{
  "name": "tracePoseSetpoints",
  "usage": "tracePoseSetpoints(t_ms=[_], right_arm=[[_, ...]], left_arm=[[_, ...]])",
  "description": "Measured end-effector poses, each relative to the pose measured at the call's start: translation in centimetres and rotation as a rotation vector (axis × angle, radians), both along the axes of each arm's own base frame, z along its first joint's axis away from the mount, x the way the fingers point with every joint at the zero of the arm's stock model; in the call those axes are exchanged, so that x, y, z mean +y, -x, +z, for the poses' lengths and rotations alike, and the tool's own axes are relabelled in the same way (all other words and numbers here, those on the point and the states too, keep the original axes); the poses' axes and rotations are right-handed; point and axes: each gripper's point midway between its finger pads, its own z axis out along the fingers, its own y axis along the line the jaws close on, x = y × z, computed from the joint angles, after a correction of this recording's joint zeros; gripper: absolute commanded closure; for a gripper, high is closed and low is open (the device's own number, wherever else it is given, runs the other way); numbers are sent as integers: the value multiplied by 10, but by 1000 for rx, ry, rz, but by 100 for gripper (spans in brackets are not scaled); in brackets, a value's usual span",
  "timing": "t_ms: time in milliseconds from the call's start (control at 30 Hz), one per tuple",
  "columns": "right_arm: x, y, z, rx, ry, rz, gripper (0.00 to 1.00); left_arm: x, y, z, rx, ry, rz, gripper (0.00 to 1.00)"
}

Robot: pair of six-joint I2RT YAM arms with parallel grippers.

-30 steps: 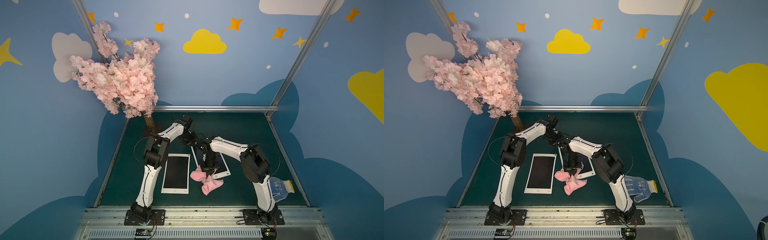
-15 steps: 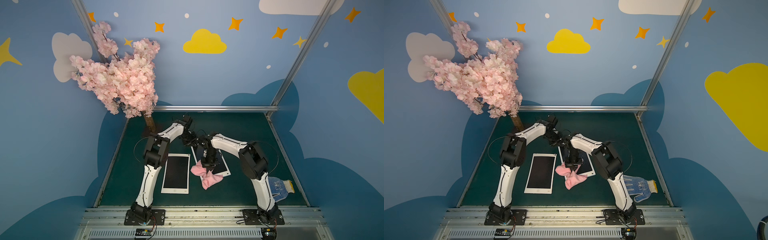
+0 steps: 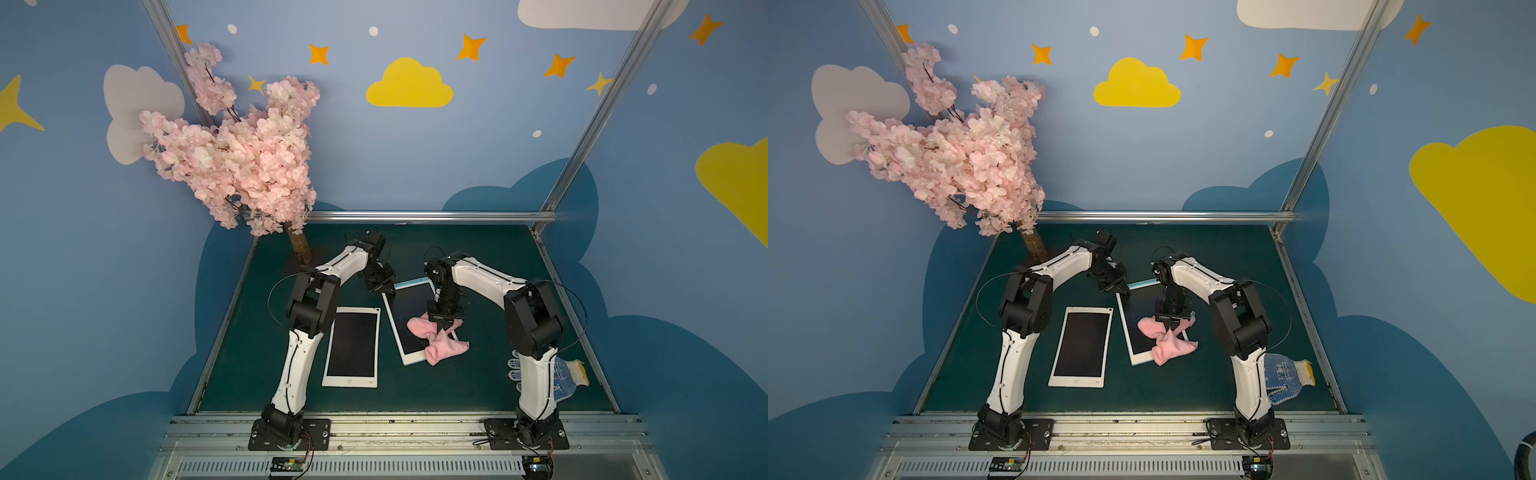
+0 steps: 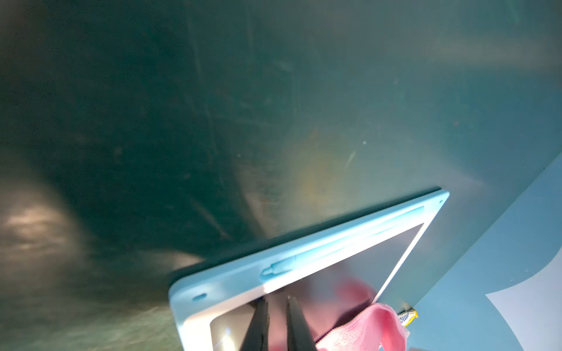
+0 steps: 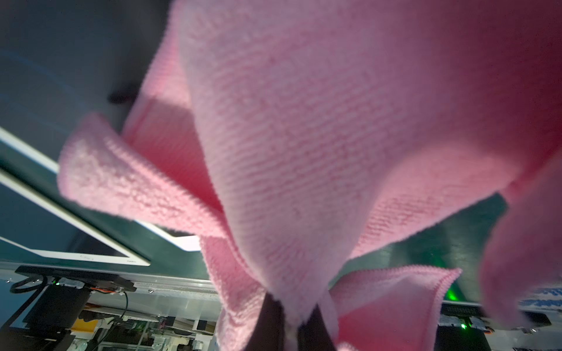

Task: Wipe the drawing tablet
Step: Wipe the dirt from the drawing tablet.

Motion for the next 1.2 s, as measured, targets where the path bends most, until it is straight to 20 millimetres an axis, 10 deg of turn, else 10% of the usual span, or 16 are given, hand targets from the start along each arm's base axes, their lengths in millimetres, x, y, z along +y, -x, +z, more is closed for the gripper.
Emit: tracePoseSetpoints(t_ms=[267, 700, 1200], right_arm=[[79, 41, -1, -1, -63, 186, 100], [-12, 61, -19, 77, 41, 34, 100], [4, 66, -32, 74, 47, 72, 100]], left_arm=[[-2, 1, 0, 0, 1, -4, 85], [-4, 2, 0, -2, 5, -8, 85], [-3, 2, 0, -2, 4, -7, 85]])
